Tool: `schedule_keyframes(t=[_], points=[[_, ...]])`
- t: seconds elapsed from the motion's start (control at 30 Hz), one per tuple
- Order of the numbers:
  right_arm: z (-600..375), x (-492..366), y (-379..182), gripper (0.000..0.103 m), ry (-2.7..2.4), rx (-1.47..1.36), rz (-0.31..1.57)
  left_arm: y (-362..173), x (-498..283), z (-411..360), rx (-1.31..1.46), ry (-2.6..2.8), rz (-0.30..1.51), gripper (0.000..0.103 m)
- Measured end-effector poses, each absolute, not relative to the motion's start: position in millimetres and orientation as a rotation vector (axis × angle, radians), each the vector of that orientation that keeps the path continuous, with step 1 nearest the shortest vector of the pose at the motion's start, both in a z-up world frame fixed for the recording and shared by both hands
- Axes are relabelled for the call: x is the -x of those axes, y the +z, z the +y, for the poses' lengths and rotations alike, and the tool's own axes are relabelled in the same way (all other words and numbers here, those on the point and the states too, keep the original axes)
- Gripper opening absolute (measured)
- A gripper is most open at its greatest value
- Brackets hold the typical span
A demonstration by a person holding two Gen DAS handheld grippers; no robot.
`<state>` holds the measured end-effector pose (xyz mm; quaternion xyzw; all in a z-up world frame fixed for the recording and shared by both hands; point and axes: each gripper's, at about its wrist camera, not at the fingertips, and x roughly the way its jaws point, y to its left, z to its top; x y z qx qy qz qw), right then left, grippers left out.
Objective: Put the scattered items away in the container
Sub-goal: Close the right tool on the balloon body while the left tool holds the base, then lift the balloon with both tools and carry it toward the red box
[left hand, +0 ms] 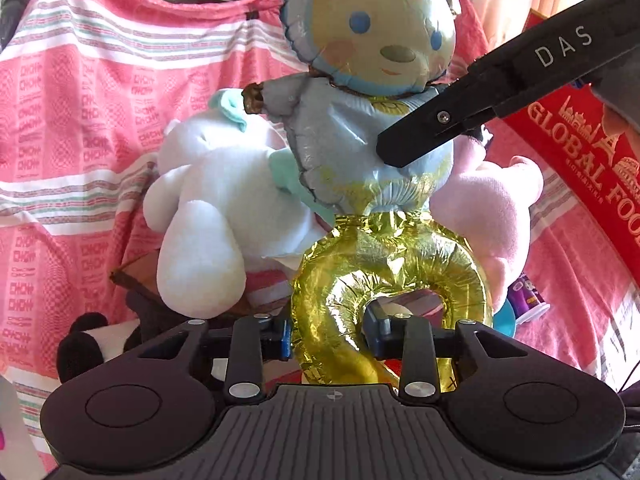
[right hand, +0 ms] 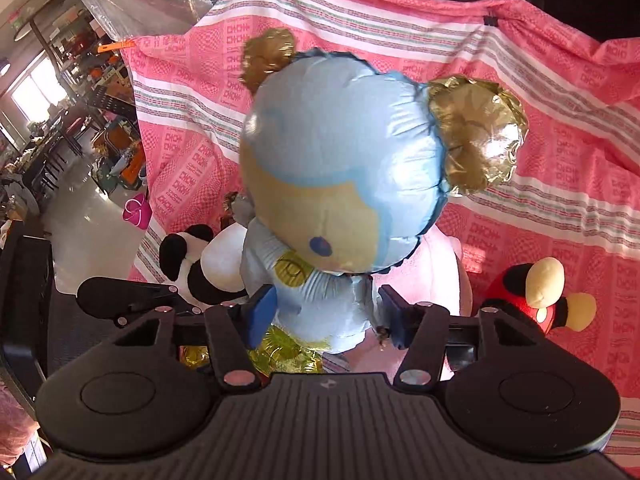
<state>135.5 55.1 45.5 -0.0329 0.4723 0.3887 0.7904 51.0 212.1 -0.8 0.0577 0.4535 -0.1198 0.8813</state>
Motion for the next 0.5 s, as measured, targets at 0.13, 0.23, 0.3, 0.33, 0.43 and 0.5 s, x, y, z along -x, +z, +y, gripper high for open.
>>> schedule_keyframes(t=[0.13, 0.23, 0.3, 0.33, 0.43, 0.5], points=[[48.9, -135.8, 44.9, 0.05, 0.823, 0.037, 1.024, -2.6, -57.0, 211.3, -0.081, -0.199, 1.015, 0.023], [46.4, -132.7, 46.5, 0.048, 0.816, 0.034, 1.019, -1.4, -59.5, 209.2, -0.06, -0.174, 1.036, 0.022], [44.7, -131.6, 48.3, 0.046, 0.812, 0.033, 1.011, 0.7, -60.2, 207.1, -0.054, -0.162, 1.048, 0.018], [43.8, -131.1, 49.0, 0.046, 0.811, 0.032, 1.009, 2.2, -60.2, 205.9, -0.054, -0.161, 1.046, 0.012], [40.3, -129.2, 53.0, 0.045, 0.803, 0.028, 0.996, 10.3, -58.9, 198.9, -0.079, -0.156, 1.027, 0.011], [36.8, -127.9, 56.9, 0.045, 0.799, 0.025, 0.984, 16.4, -57.9, 194.0, -0.087, -0.158, 1.016, 0.01]])
